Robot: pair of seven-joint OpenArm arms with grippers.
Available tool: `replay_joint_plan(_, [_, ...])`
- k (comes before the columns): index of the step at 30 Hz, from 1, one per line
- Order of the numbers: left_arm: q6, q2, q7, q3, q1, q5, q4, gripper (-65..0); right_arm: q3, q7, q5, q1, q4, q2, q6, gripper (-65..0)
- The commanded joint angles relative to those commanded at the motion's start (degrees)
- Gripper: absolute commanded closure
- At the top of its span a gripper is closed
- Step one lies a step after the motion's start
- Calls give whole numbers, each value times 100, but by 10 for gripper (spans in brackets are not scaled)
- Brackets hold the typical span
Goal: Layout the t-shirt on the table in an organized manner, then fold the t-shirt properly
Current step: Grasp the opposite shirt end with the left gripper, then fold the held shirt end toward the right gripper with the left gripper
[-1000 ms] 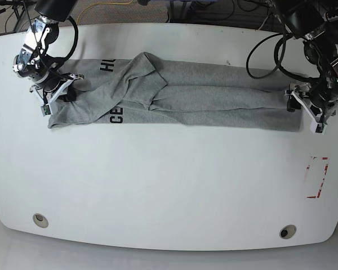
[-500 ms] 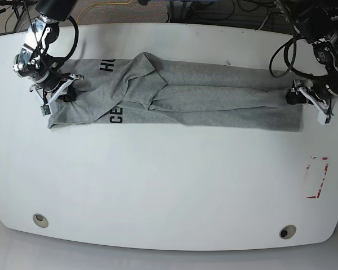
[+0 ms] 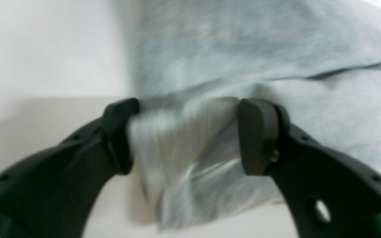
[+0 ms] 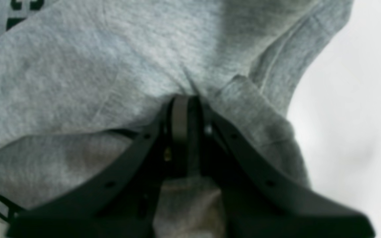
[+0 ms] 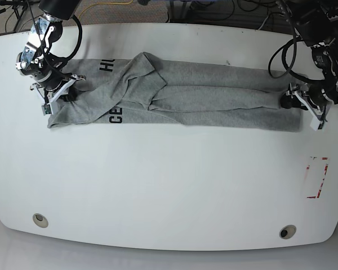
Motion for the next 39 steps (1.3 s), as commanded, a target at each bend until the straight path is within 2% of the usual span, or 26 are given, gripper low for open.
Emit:
replay_joint_plan(3, [0, 35, 0, 9, 0, 9, -9, -174, 0, 0, 0, 0, 0, 0, 0, -52])
replay_joint_plan(4, [0, 53, 0, 35, 0, 9, -9, -110, 0, 0, 18, 0, 0, 0, 0, -52])
replay_joint_plan(7, [0, 167, 0, 35, 0, 9, 35, -39, 0, 0, 0, 0, 0, -9, 0, -52])
replay_joint_plan(12, [0, 158, 18, 9, 9, 9, 132, -38, 9, 0, 0, 0, 0, -9, 0, -51])
replay_joint_plan(16, [0, 158, 70, -9, 176, 9, 712, -36, 18, 0, 0, 0, 0, -9, 0, -51])
replay_joint_plan(20, [0, 158, 360, -9, 334, 9, 1547, -36, 26, 0, 0, 0, 0, -9, 0, -51])
replay_joint_plan(24, [0, 193, 905, 97, 475, -9, 2708, -40, 26, 0, -9, 0, 0, -9, 0, -51])
replay_joint_plan(31, [0, 369, 1165, 1152, 589, -18, 3560, -40, 9, 0, -9, 0, 0, -9, 0, -51])
replay_joint_plan(39, [0, 826, 1160, 2242, 413, 9, 3613, -42, -9, 0, -9, 35, 0, -9, 0, -51])
